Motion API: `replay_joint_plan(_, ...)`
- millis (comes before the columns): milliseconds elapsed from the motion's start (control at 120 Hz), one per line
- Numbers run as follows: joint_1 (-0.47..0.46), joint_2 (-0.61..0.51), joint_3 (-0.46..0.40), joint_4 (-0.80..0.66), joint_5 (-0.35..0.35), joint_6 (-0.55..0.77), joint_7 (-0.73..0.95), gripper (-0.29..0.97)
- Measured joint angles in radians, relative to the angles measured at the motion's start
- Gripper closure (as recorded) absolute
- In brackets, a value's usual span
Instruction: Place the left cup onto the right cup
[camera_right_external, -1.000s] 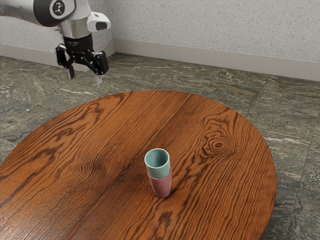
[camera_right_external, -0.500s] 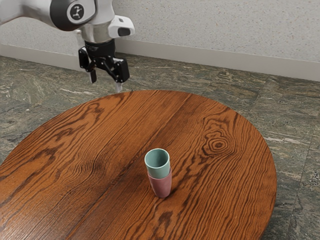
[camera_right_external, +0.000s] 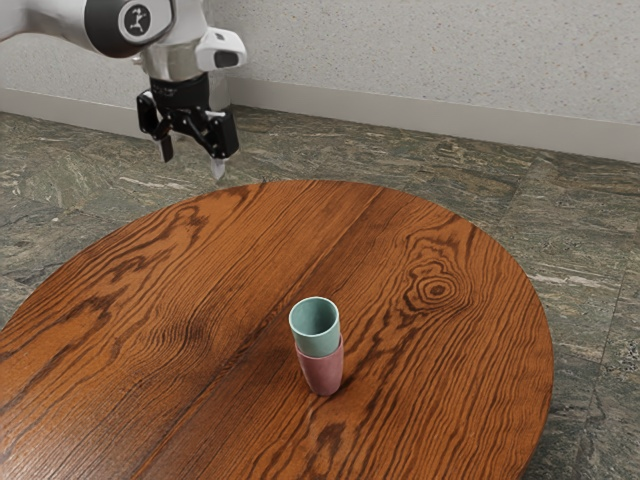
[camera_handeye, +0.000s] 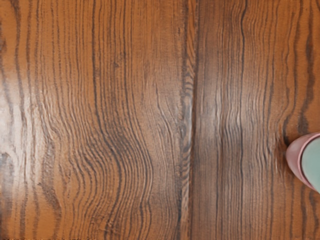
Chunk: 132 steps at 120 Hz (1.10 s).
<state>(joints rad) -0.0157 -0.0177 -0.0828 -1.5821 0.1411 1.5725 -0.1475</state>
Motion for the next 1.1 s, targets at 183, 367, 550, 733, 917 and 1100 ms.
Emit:
replay_joint_plan(183,0.046,0.000,0.000,0.000,0.000,0.000,0.004,0.00)
replay_joint_plan(367,0.071,0.000,0.000,0.000,0.000,0.000,0.006,0.00)
replay_joint_plan(550,0.068,0.000,0.000,0.000,0.000,0.000,0.008,0.00)
replay_joint_plan(733,0.041,0.000,0.000,0.000,0.000,0.000,0.010,0.00)
replay_joint_plan(917,0.004,0.000,0.000,0.000,0.000,0.000,0.011,0.00)
replay_joint_plan(1100,-0.029,0.000,0.000,0.000,0.000,0.000,0.012,0.00)
